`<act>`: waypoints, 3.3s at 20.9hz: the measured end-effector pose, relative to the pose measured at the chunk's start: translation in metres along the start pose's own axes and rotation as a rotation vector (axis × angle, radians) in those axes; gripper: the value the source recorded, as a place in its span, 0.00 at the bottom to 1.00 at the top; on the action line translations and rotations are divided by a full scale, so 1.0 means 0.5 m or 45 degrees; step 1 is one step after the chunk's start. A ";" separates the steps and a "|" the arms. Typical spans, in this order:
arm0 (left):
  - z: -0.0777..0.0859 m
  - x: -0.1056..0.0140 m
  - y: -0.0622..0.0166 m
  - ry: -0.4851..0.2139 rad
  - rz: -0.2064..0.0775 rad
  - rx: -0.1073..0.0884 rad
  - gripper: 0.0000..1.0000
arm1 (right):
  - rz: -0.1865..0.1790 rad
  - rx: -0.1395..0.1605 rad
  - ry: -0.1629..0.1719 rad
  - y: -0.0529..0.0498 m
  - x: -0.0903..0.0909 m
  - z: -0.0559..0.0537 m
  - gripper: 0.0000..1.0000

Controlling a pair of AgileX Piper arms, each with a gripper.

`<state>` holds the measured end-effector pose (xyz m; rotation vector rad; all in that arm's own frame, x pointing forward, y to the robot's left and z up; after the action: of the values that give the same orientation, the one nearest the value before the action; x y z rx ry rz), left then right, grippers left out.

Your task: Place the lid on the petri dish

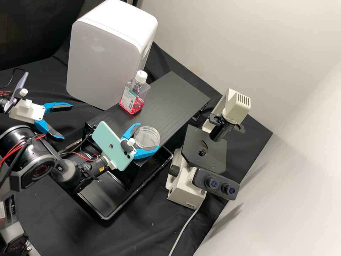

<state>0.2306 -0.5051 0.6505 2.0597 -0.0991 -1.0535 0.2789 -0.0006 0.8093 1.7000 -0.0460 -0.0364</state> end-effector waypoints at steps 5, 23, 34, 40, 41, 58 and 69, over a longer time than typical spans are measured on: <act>0.000 0.000 0.000 0.000 0.000 0.000 1.00 | 0.000 0.002 0.000 0.000 0.000 0.000 0.00; 0.000 0.000 0.000 0.002 0.001 -0.001 1.00 | 0.006 0.011 0.008 0.001 0.000 -0.001 0.00; 0.000 0.000 0.000 0.002 0.001 -0.001 1.00 | 0.009 0.014 0.011 0.002 -0.003 -0.003 0.00; -0.004 0.000 0.001 0.030 0.009 -0.013 1.00 | 0.017 -0.048 0.005 -0.024 -0.044 -0.038 1.00; -0.006 0.000 0.002 0.042 0.013 -0.015 1.00 | 0.015 -0.081 0.008 -0.029 -0.047 -0.043 1.00; -0.012 -0.001 0.004 0.082 0.027 -0.020 1.00 | -0.015 -0.126 0.018 -0.038 -0.052 -0.044 1.00; -0.011 -0.001 0.004 0.098 0.028 0.006 1.00 | 0.001 -0.130 0.017 -0.027 -0.060 -0.041 1.00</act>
<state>0.2347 -0.5030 0.6538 2.0960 -0.0850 -0.9597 0.2503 0.0229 0.7984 1.5977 -0.0348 -0.0265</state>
